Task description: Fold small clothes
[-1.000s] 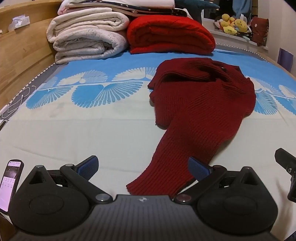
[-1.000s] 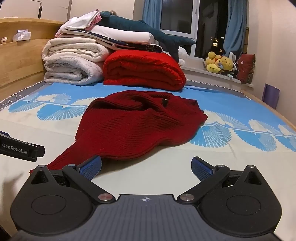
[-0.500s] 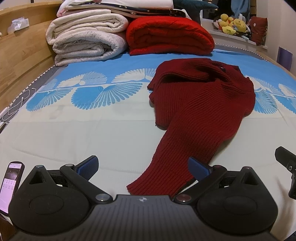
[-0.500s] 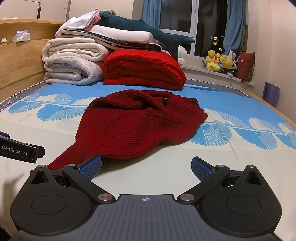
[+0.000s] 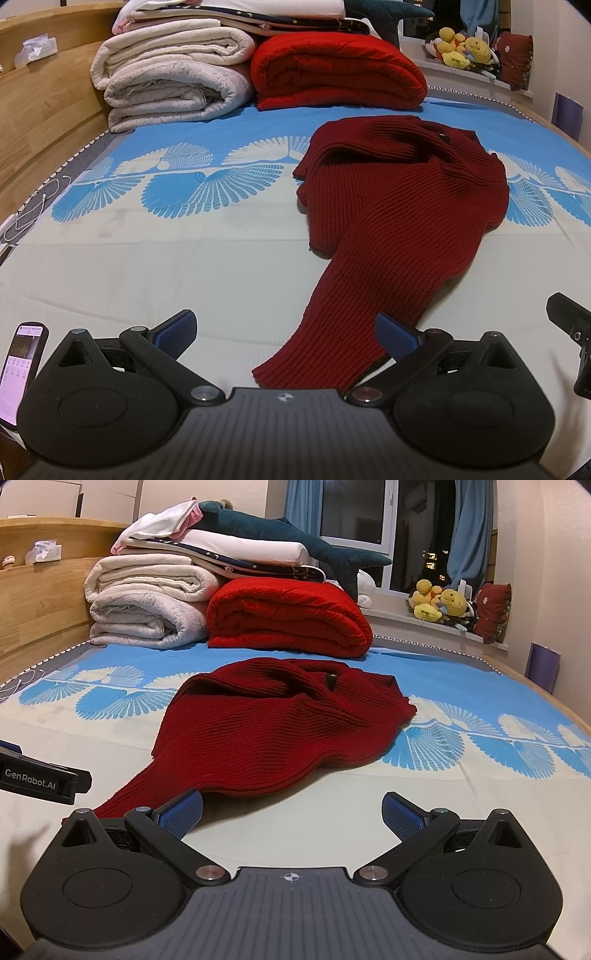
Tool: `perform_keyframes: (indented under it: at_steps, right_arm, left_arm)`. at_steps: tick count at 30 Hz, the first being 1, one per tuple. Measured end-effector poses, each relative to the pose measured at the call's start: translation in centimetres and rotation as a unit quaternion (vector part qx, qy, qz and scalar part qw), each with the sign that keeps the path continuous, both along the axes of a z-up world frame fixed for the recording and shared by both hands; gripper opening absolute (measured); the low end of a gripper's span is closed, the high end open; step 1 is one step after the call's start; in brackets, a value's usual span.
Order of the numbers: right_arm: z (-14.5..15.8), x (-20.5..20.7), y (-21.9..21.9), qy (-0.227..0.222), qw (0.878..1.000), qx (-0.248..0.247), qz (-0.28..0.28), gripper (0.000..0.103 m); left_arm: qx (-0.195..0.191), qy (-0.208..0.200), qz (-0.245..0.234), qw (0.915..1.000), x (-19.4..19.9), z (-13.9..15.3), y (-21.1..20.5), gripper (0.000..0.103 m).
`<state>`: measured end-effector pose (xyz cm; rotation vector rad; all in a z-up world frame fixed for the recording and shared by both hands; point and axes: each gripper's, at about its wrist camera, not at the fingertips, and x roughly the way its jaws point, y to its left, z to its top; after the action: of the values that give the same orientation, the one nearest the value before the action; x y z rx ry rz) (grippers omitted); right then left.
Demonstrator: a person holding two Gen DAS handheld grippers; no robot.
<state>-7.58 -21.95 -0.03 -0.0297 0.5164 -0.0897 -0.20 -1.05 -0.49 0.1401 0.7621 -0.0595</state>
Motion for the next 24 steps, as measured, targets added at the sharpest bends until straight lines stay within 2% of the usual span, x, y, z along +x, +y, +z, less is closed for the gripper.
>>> perform_keyframes:
  at_steps: [24]
  right_arm:
    - [-0.04,-0.13,0.17,0.001,1.0,0.001,0.003,0.102]
  left_arm:
    - [0.001,-0.001,-0.002,1.0,0.05,-0.02,-0.04,0.103]
